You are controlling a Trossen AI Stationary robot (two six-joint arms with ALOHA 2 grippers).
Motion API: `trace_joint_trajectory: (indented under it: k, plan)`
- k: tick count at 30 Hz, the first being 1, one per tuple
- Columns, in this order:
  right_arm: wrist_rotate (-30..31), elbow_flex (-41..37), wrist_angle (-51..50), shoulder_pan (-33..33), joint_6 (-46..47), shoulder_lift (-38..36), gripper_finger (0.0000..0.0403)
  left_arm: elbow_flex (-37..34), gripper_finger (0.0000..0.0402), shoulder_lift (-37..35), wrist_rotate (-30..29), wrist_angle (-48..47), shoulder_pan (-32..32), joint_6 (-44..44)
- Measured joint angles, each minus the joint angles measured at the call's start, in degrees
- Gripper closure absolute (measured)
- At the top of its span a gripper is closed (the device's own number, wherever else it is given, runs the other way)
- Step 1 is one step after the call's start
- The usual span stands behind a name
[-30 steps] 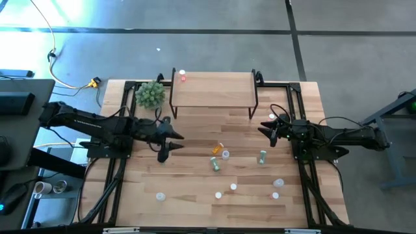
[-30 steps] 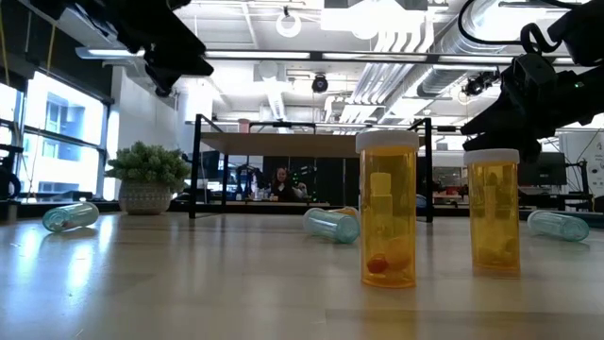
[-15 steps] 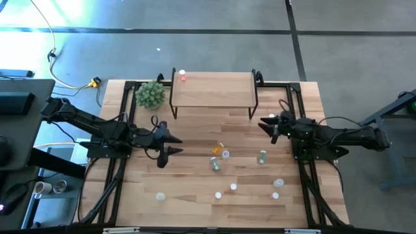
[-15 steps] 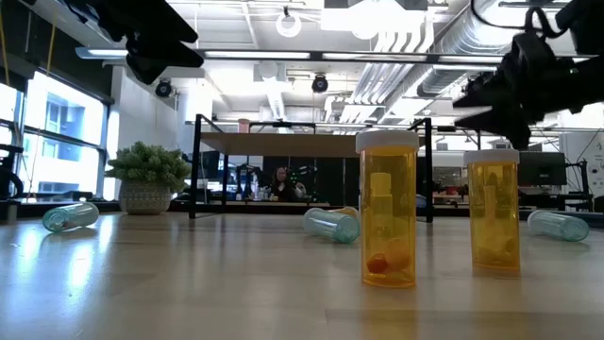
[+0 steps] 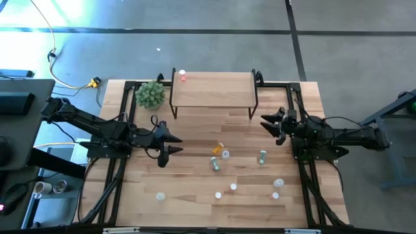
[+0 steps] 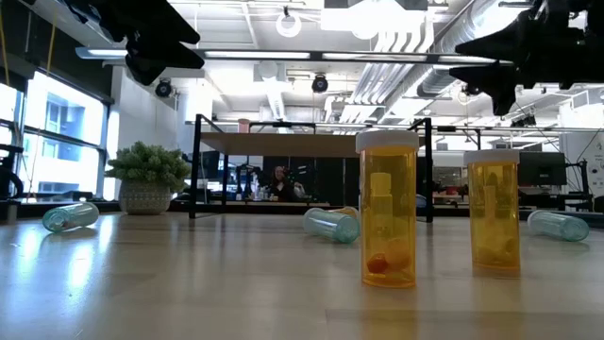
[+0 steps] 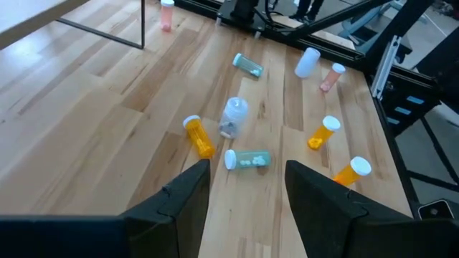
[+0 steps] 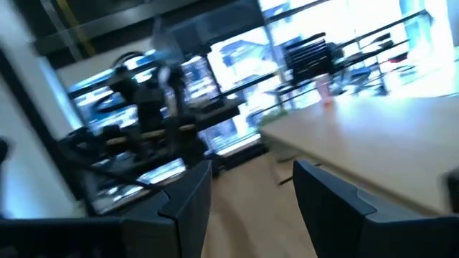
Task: Pick and place medicine bottles onto shelf by color
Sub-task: Put the top white pill bottle on the shelf
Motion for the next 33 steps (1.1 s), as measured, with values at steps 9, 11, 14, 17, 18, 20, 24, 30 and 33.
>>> trace_joint_trajectory:
  k: [9,11,14,17,18,20,24,30,33]
  plan:
    - [-2.86,6.35,-5.95,1.84,-0.06,2.31,0.0215,0.0,0.0229,0.02,0.0,-0.01,0.0,0.04]
    - [-2.83,7.84,-6.64,2.86,-1.28,4.46,0.0215,0.0,0.0229,0.02,0.0,-0.02,0.0,-0.17]
    - [-2.65,10.03,-9.45,4.06,-3.23,8.49,0.0215,0.0,0.0229,0.02,0.0,-0.01,0.03,-1.95]
    - [-2.57,13.03,-14.35,4.66,-4.82,12.76,0.0215,0.0,0.0229,0.02,0.08,0.0,0.04,-2.02]
    - [-2.5,14.1,-16.06,4.78,-5.4,14.16,0.0215,0.0,0.0229,0.02,0.3,-0.02,0.04,-1.93]
    - [-2.41,16.25,-18.79,5.19,-6.16,17.22,0.0215,0.0,0.0229,0.02,0.46,0.0,0.02,-1.66]
    - [-2.5,19.82,-21.25,6.67,-8.73,23.74,0.0214,0.01,0.0229,0.02,0.49,0.0,0.02,-1.46]
    - [-2.61,25.1,-22.04,8.33,-11.55,33.74,0.0194,0.02,0.0229,0.02,0.66,-0.01,0.03,-1.44]
    - [-2.61,27.23,-22.32,8.69,-12.44,38.29,0.0177,0.02,0.0229,0.02,0.66,-0.02,0.02,-1.44]
